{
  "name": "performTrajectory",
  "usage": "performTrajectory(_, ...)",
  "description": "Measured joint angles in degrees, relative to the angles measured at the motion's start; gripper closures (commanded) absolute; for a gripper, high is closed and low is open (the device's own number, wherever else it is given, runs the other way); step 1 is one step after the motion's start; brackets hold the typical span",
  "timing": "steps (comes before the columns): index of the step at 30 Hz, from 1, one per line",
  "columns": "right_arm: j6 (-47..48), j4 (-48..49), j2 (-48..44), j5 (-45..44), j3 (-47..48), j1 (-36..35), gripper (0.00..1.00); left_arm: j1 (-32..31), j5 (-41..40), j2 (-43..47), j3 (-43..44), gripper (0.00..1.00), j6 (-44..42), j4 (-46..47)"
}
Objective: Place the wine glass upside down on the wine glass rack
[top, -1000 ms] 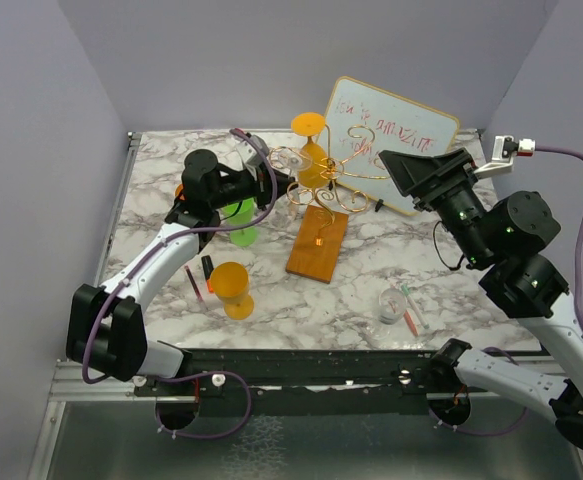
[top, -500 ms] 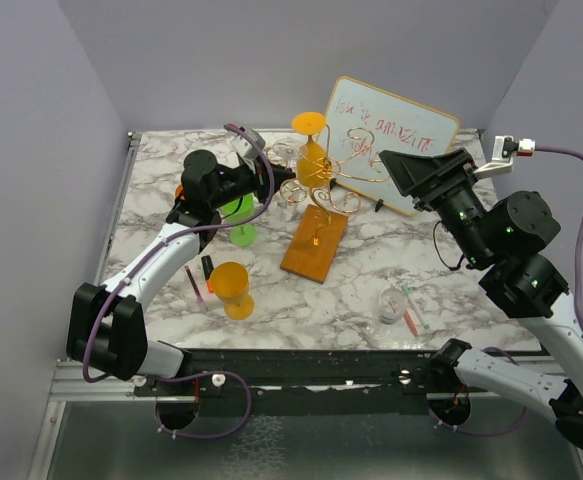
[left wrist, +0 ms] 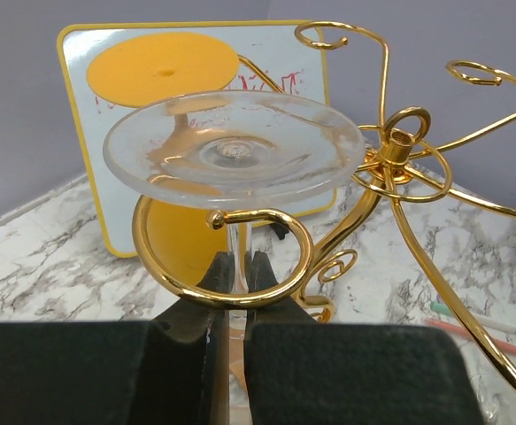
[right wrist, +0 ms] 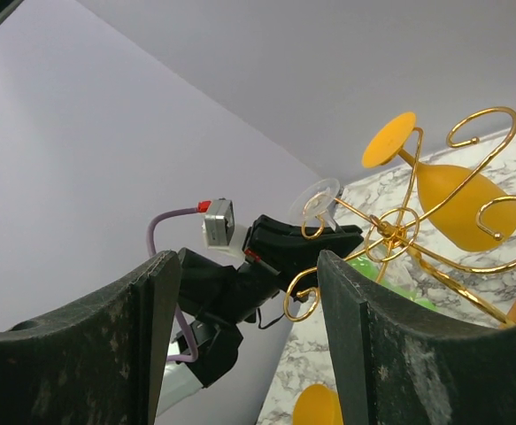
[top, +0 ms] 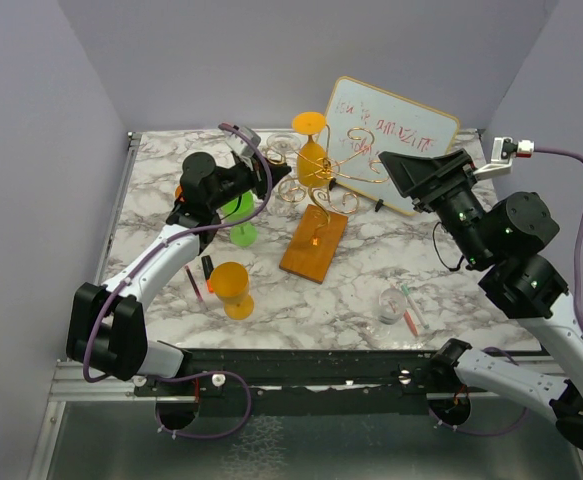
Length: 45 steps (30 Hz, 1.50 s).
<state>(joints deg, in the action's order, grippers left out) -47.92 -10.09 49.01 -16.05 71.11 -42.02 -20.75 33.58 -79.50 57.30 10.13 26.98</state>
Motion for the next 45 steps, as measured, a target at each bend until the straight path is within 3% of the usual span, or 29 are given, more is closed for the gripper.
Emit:
performTrajectory(12, -0.1, -0.3, 0.0, 0.0, -0.2, 0.0, 0.33, 0.1, -7.3, 3.8, -3.7, 1.0, 1.5, 0.9)
performTrajectory(25, -0.7, -0.5, -0.1, 0.0, -0.7, 0.0, 0.33, 0.0, -2.9, 6.4, -8.0, 1.0, -0.2, 3.7)
performTrajectory(33, -0.7, -0.6, -0.1, 0.0, -1.0, 0.0, 0.33, 0.1, -0.3, 6.7, -9.0, 0.75, -1.3, 4.5)
performTrajectory(39, -0.8, -1.0, -0.1, 0.0, -1.0, 0.0, 0.33, 0.0, 0.7, 6.8, -9.7, 0.49, -1.1, 6.1)
performTrajectory(45, -1.1, -2.0, -0.1, 0.0, -1.0, 0.0, 0.33, 0.0, 0.2, 8.8, -12.1, 0.37, -0.3, 6.4)
